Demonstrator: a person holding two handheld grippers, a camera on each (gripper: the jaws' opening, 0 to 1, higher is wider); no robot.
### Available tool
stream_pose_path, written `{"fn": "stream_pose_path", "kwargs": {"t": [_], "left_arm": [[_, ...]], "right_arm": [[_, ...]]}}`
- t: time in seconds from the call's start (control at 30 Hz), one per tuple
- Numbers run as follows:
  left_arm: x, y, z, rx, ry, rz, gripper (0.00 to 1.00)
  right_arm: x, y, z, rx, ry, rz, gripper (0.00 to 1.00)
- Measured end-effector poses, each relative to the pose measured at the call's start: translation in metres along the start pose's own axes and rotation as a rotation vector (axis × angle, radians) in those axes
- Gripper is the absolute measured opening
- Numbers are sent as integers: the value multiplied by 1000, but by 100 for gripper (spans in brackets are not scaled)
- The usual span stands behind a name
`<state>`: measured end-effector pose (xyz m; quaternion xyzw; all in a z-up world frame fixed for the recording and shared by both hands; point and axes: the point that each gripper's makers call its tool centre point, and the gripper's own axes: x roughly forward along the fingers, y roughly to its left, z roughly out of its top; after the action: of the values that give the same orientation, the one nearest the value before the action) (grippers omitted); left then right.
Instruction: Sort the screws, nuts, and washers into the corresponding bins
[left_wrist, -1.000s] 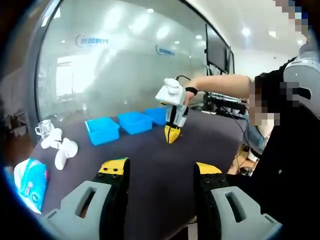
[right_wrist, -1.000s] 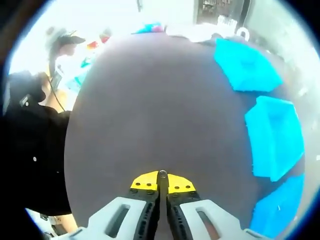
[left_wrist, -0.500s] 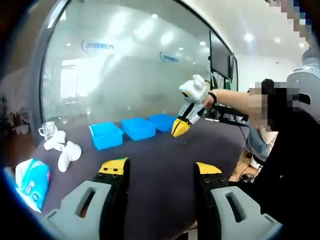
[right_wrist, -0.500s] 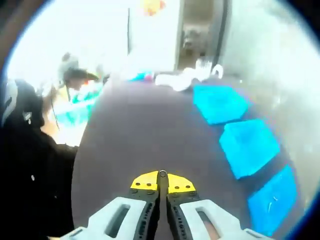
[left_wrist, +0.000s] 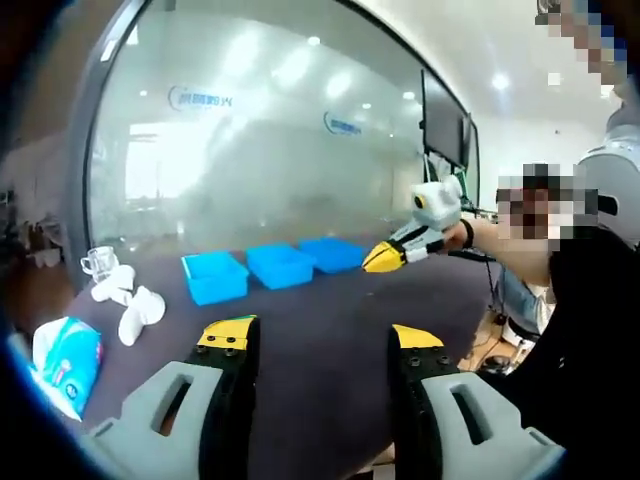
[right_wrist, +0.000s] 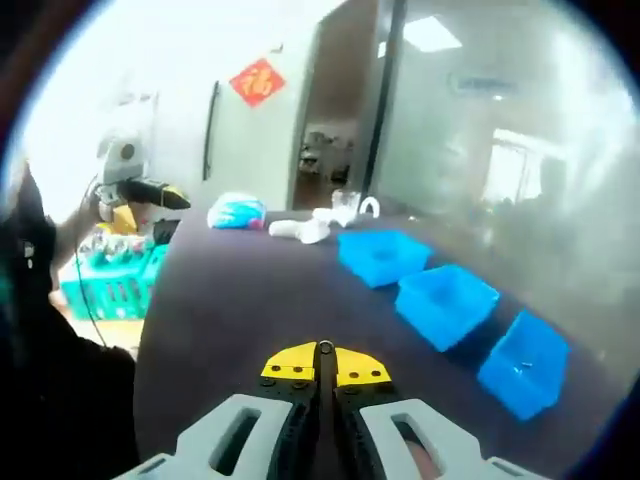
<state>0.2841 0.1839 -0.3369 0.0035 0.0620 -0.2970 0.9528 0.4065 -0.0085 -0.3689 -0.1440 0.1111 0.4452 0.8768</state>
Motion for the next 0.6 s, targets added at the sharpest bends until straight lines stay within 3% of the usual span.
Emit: {"fn": "stream_pose_path", "kwargs": {"t": [0.13, 0.23, 0.6], "left_arm": [[-2, 2, 1, -9, -14, 18, 50], [-5, 5, 4, -18, -28, 34, 50], [-4, 16, 0, -10, -22, 100, 50]], "right_arm": [[-10, -6, 8, 46, -96, -104, 1], [-21, -9, 15, 133, -182, -165, 1], [-31, -29, 28, 141, -246, -323, 1]]}}
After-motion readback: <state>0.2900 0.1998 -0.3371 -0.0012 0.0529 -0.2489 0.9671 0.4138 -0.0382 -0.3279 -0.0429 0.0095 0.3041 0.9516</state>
